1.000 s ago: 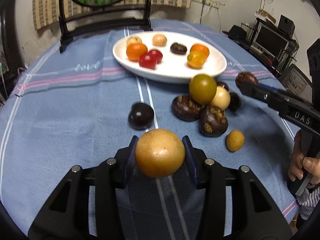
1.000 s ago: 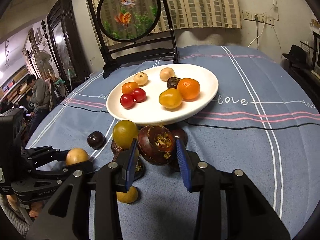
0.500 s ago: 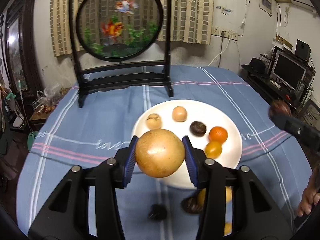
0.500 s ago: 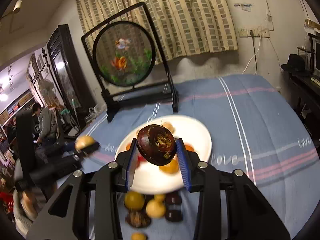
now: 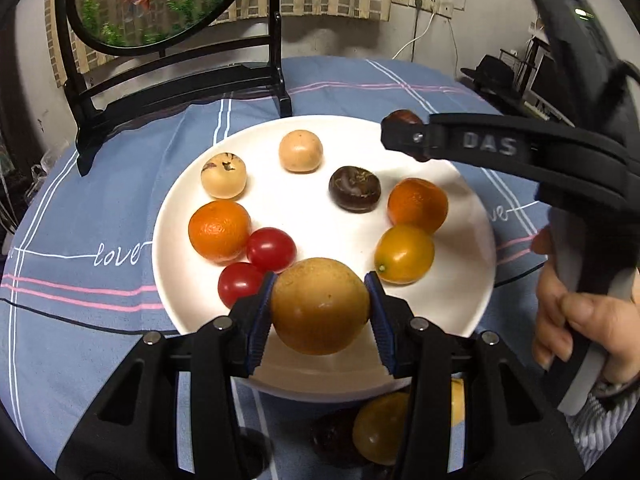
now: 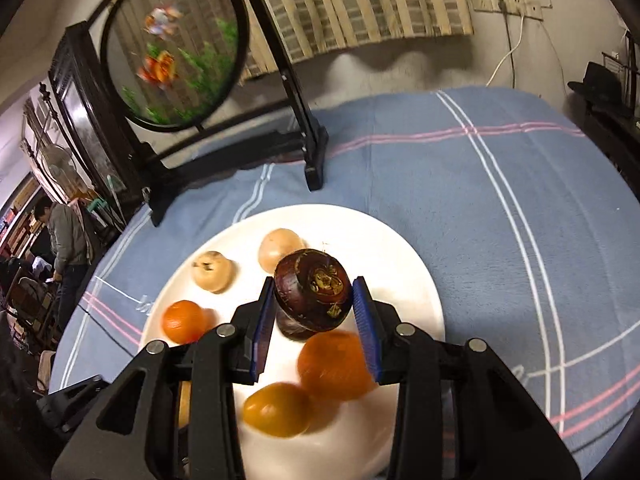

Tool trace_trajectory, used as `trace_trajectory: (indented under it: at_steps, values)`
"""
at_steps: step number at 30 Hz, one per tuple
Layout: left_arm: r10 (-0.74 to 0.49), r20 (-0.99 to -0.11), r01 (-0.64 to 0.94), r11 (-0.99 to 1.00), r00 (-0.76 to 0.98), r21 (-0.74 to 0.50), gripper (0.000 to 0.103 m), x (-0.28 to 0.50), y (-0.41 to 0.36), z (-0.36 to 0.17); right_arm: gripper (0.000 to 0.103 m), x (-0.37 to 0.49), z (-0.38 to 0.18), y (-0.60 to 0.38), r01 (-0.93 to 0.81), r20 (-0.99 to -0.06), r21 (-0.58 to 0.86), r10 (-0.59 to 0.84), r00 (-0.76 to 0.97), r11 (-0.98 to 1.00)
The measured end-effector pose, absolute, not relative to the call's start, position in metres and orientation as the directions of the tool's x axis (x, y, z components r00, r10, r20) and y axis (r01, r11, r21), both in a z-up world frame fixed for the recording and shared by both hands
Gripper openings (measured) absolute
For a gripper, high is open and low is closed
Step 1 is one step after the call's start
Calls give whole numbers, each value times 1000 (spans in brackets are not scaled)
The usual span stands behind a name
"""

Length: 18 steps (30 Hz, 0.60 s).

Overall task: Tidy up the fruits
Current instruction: 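Carry the tan fruit and dark brown fruit onto the white plate and open both grippers, then withdraw both open grippers from the plate toward the fruit pile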

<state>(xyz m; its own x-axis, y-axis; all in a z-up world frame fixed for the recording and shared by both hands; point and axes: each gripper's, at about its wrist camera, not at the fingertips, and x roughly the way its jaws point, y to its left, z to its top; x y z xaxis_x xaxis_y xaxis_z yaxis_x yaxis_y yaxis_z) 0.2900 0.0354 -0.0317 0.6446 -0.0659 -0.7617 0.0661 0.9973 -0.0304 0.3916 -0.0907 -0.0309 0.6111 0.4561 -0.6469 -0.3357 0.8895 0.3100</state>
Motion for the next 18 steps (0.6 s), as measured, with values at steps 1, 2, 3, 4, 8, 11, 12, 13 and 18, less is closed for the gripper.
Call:
trace_trajectory:
  at_steps: [1,2,3,4,8,11,12,13,18]
  values:
    - [-67,-766,67,997,639,-32,45,292,36,-34,39,395,-34,-89,-338,-656,304,453,604,891]
    - [-69,-772,67,997,631,-34,46,294,35,-37,39,398,-37,-88,-339,-661,299,450,600,892]
    - [-67,-776,66,997,627,-33,46,295,34,-39,39,401,-39,-89,-338,-665,298,448,598,893]
    - [-64,-780,64,997,622,-31,46,296,34,-40,39,404,-41,-89,-340,-674,298,448,587,892]
    - [-59,-794,66,998,605,-24,46,300,32,-48,59,409,-46,-89,-346,-688,295,449,569,891]
    - [-51,-795,64,998,605,-15,48,300,31,-50,68,407,-44,-90,-337,-687,268,424,591,903]
    - [-49,-793,63,998,607,-14,49,300,32,-49,68,408,-43,-90,-339,-685,268,426,591,902]
    - [-53,-789,64,998,612,-17,54,299,32,-47,68,406,-41,-92,-339,-681,272,429,594,901]
    - [-47,-744,55,998,666,-15,70,286,36,-29,68,394,-21,-97,-343,-642,293,450,621,892]
